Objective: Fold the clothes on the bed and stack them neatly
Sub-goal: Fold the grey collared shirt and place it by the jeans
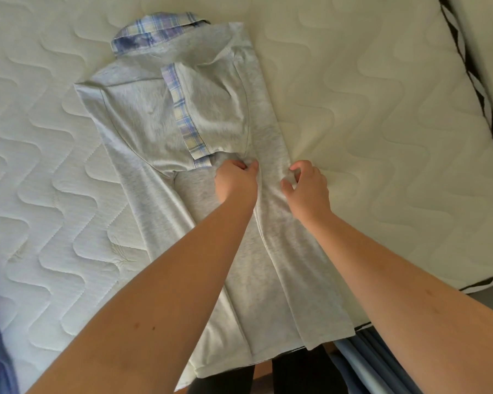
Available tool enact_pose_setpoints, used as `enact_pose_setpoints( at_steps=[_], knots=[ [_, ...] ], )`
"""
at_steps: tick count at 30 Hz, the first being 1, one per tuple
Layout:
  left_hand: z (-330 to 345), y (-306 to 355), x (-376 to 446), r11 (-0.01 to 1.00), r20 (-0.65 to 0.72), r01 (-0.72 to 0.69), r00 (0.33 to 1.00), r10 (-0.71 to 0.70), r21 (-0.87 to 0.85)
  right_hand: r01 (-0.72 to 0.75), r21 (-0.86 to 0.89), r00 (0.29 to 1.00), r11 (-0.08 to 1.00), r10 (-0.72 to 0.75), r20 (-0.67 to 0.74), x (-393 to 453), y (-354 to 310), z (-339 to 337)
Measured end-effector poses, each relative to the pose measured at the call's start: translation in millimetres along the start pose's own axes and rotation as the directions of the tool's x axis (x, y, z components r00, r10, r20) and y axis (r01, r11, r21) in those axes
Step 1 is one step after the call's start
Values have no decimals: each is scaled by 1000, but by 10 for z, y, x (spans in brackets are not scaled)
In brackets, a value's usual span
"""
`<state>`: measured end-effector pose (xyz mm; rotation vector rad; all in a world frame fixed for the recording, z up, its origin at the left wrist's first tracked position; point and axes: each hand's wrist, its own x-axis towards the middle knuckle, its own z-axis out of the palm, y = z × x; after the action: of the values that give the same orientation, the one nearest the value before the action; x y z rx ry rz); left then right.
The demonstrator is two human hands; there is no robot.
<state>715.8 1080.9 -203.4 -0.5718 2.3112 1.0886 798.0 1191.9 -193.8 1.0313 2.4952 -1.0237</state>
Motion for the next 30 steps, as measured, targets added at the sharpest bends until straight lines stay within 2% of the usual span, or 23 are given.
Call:
enact_pose_setpoints(
  at_steps=[4,10,15,18,22,25,28,30],
  knots=[
    [-51,16,54,991,17,82,997,-81,-104,-17,28,1000,999,17,-5,30,-19,-7],
    [-341,-100,201,997,20,3,1000,-1,-77,-87,106,996,991,88,-1,71,-32,-34],
    [-340,-41,229,993,126,-5,992,20,-121,-145,-3,988,989,144,-63,156,-90,-7],
    [-314,20,246,998,153,-43,987,50,-52,-219,0,974,976,218,-60,253,-159,-18],
    [-305,2,226,992,115,-25,993,39,-120,-252,-132,967,959,254,-3,292,-137,-65],
    [-315,-109,63,977,191,61,981,-22,-204,-228,-181,966,957,246,83,200,-23,-139],
    [-255,-376,-225,985,289,65,957,-16,-159,-219,-263,946,939,271,180,36,102,-224],
    [-187,-552,-430,985,313,81,949,-29,-153,-226,-241,929,944,283,238,-75,200,-266]
  ],
)
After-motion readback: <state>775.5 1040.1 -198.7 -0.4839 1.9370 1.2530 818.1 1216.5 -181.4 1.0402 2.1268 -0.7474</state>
